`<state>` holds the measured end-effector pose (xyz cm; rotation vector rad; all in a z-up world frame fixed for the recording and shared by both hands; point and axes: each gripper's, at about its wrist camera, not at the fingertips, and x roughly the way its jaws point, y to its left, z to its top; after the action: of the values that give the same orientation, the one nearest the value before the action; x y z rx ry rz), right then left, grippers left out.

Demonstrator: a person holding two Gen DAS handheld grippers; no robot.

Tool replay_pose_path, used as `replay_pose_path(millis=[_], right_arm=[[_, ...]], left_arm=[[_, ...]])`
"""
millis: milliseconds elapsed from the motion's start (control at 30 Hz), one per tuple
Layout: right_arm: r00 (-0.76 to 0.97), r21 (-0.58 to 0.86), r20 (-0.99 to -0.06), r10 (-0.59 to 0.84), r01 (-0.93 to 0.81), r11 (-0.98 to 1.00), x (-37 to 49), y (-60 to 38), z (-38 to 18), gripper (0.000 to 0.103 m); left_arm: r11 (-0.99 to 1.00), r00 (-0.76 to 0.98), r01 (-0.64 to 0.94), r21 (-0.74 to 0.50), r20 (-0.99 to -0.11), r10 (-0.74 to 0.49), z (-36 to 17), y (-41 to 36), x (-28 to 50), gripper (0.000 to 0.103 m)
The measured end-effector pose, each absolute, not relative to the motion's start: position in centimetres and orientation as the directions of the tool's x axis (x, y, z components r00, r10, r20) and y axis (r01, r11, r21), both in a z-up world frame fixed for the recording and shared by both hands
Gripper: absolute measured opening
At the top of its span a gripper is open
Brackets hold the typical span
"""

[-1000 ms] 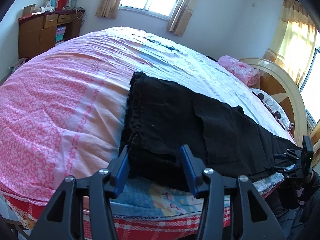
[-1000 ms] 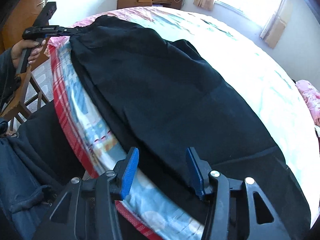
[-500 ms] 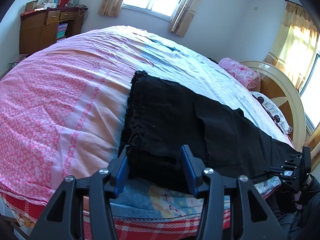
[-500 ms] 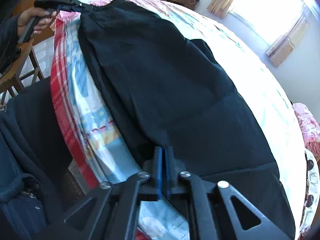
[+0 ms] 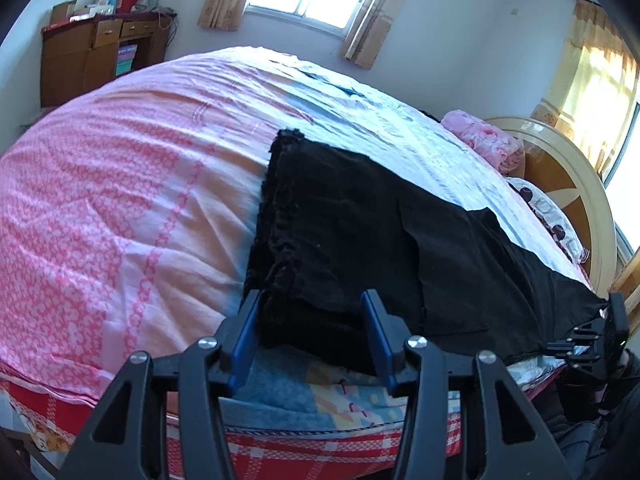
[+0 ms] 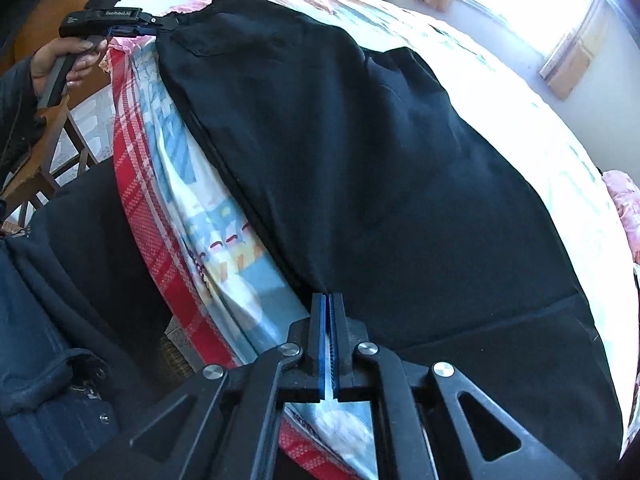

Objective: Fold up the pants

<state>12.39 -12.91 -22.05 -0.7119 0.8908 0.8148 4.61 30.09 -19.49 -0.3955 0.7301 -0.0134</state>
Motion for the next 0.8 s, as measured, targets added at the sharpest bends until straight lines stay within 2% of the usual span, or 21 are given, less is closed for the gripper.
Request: replay_pose_path(millis=[167, 367, 400, 433, 467, 500, 567, 667, 800], right_arm=[[0.369, -0.185, -0.88, 0.3, -0.847, 0.499, 11.9, -13.2, -22.1, 0.001], [0.344, -0.167, -0.889, 0.301, -0.857, 0.487, 13.0, -12.9, -21.4, 0.004], [0.328, -0.14, -0.891, 0.313, -0.856, 0.498, 13.6, -13.2, -20.6, 0.007], [0.321, -0.121, -0.888, 0.328, -0.853, 0.508, 14.0, -13.4, -19.9, 0.022], [0.316, -0.098, -0.882, 0.351, -0.849, 0.519, 14.5, -13.7, -19.0, 0.043], [0.313, -0.07, -0.87, 0.38, -0.843, 0.534, 15.3, -14.0, -17.9, 0.05], [0.298, 0.008, -0.839, 0.455, -0.829, 0.559, 17.2, -13.9, -15.5, 0.053], [0.279, 0.132, -0.793, 0.542, -0.79, 0.599, 21.1, -12.6, -12.8, 0.053], [0.196, 0.34, -0.766, 0.612, -0.685, 0.645, 28.5, -9.2, -12.9, 0.053]], left_arm=[[0.927, 0.757, -0.133, -0.352, -0.64, -0.134, -19.0, 30.3, 4.7, 0.051], [0.97, 0.794, -0.128, -0.207, -0.607, -0.025, -15.6, 28.9, 3.3, 0.054], [0.977, 0.799, -0.123, -0.175, -0.601, -0.007, -15.0, 28.4, 3.2, 0.054], [0.983, 0.804, -0.111, -0.143, -0.595, 0.004, -14.3, 27.6, 3.1, 0.054], [0.989, 0.813, -0.082, -0.119, -0.583, -0.002, -13.7, 26.5, 3.1, 0.055], [0.994, 0.82, -0.05, -0.095, -0.572, -0.013, -13.2, 25.3, 3.2, 0.057], [0.997, 0.826, 0.001, -0.075, -0.562, -0.043, -12.6, 23.0, 3.8, 0.061], [0.985, 0.813, 0.123, -0.119, -0.558, -0.168, -12.8, 19.4, 5.4, 0.061], [0.958, 0.767, 0.227, -0.176, -0.574, -0.287, -14.5, 14.9, 8.3, 0.061]])
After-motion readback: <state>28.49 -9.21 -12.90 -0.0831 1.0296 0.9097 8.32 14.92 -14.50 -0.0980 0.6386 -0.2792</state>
